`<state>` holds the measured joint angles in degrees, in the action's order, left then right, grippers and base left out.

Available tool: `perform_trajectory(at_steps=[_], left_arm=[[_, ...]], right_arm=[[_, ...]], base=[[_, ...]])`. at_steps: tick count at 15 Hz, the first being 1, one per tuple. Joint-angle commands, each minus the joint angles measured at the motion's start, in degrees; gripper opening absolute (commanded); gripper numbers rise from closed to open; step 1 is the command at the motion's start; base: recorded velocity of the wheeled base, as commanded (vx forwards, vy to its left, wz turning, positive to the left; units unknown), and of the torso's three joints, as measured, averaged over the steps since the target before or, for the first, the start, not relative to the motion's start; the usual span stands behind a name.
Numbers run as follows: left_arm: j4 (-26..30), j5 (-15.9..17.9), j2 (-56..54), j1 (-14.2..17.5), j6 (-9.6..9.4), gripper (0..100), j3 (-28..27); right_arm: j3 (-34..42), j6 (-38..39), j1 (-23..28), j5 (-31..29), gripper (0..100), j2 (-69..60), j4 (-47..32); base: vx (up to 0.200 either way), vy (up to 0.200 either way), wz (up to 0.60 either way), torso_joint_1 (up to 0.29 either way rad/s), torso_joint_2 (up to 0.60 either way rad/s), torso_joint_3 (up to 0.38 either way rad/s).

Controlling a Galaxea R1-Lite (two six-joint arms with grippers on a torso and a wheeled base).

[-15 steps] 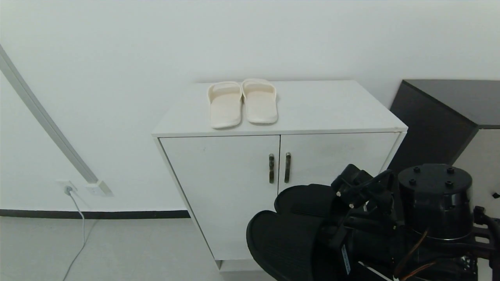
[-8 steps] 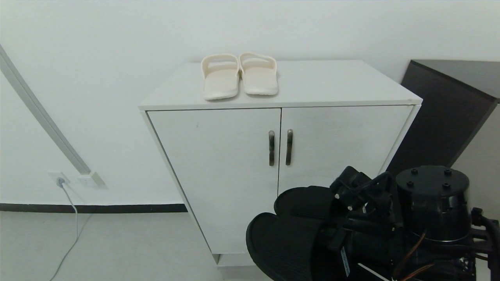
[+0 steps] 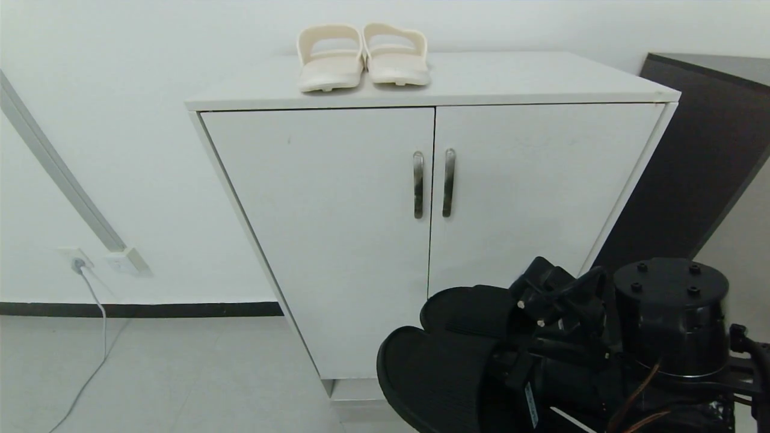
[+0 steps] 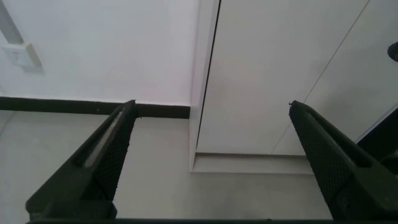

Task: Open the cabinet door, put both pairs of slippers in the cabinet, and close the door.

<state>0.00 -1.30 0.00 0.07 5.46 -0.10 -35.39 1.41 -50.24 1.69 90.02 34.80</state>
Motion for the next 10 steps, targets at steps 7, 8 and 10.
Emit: perform_trajectory(at_steps=[7,8,10], left_arm=[[0.09,0.07,0.26,0.01,-0.01,100,0.01],[0.09,0.07,1.05,-0.16,-0.19,100,-0.08],[-0.18,0.34,4.66,-0.25,-0.63,100,-2.19]], right_arm=[[1.46,-0.01,-0.30,0.06,0,-0.37,1.32],[1.46,-0.01,-0.30,-0.02,0,-0.28,1.67],[1.46,-0.01,-0.30,0.06,0,-0.28,1.85]], base=[[0.000,0.000,0.00,-0.023,0.32,0.302],[0.000,0.000,0.00,-0.007,0.06,0.041],[0.000,0.000,0.00,0.000,0.00,0.000]])
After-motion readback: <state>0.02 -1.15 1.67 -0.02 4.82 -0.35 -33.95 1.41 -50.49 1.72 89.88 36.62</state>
